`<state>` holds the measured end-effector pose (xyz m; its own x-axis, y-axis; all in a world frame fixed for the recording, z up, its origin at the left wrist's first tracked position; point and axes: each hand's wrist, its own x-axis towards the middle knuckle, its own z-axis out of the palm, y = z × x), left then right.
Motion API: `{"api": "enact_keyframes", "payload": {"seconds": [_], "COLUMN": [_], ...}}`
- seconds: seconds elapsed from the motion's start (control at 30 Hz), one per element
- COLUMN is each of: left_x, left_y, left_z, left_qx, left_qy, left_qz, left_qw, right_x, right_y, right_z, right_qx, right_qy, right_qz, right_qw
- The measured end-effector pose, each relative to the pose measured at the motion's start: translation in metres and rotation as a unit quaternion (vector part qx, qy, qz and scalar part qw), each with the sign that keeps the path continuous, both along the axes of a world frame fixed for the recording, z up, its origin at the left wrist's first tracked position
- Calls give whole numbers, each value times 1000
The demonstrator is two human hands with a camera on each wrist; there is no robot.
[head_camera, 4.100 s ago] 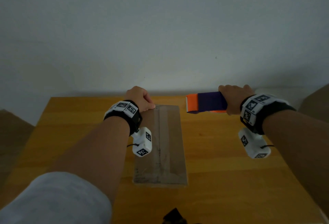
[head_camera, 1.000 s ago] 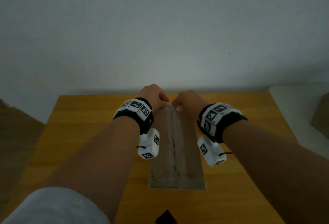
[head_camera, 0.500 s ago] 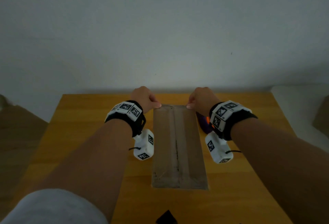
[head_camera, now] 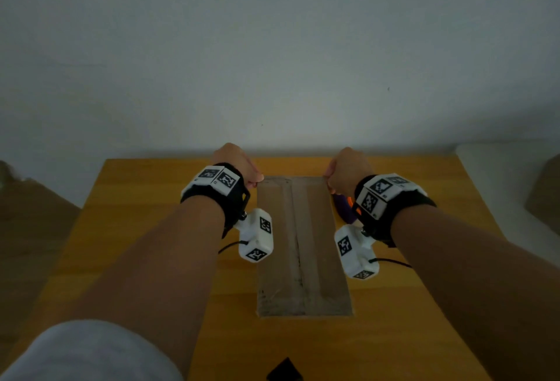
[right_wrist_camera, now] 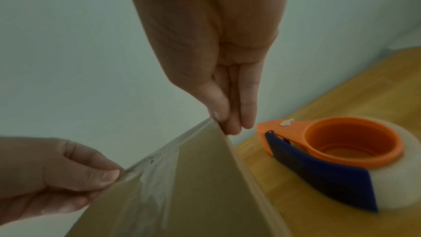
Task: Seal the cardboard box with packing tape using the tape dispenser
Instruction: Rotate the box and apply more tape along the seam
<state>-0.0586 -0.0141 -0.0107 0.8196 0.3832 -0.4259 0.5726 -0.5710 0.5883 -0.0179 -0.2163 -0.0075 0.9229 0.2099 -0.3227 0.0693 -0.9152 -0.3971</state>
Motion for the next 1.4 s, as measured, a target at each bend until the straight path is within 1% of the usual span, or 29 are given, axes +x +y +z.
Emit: {"api": "enact_keyframes", "payload": {"seconds": [0.07, 0.17, 0.23, 0.33, 0.4, 0.43, 0.5, 0.57, 0.67, 0.77, 0.9, 1.0, 1.1, 1.2, 1.27, 1.3, 1.4], "left_x": [-1, -1, 0, 1, 1, 1, 1, 0, -3, -4, -3, -3, -3, -1, 0, 1, 2], "left_y": [-1, 0, 0, 0, 1, 0, -1, -3, -4, -8, -19, -22, -18, -16, -18, -18, -21], "left_z": [-1, -2, -2, -1, -1, -1, -1, -1, -3, -3, -2, -8, -13, -15, -15, -15, -12], "left_qx": [-6, -12, -7, -3, -2, -1, 7, 17, 28, 49, 84, 108, 95, 82, 76, 78, 94], "left_qy": [0, 9, 15, 15, 13, 13, 10, 8, -7, -19, -5, -12, -12, -12, -13, -12, -6], "left_qz": [5, 6, 4, 13, 17, 16, 6, -7, -40, -91, -175, -192, -195, -196, -201, -203, -210], "left_qw": [1000, 1000, 1000, 1000, 1000, 1000, 1000, 1000, 999, 994, 981, 975, 976, 977, 977, 976, 973], "right_x": [-4, -10, -14, -14, -12, -12, -11, -11, -8, -6, -5, -4, -3, -2, -2, -2, -3], "right_y": [-3, -7, -6, -2, -2, -3, -3, -3, -3, -2, 1, -1, -3, -2, -2, -1, 1], "right_z": [-4, -5, -2, 0, -2, -1, -1, -2, -3, 1, 5, 1, 0, 2, 2, 2, 0], "right_qx": [2, -1, -29, -55, -29, -1, 3, -22, -34, -34, -69, -28, 9, -19, -67, -72, -20], "right_qy": [20, 20, 13, 34, 68, 80, 70, 55, 58, 72, 95, 127, 140, 123, 77, 60, 58], "right_qz": [-8, -6, 12, 25, 24, 8, 19, 32, 29, 13, 15, -13, -26, -18, -1, 2, -2], "right_qw": [1000, 1000, 999, 998, 997, 997, 997, 998, 997, 997, 993, 991, 990, 992, 995, 996, 998]}}
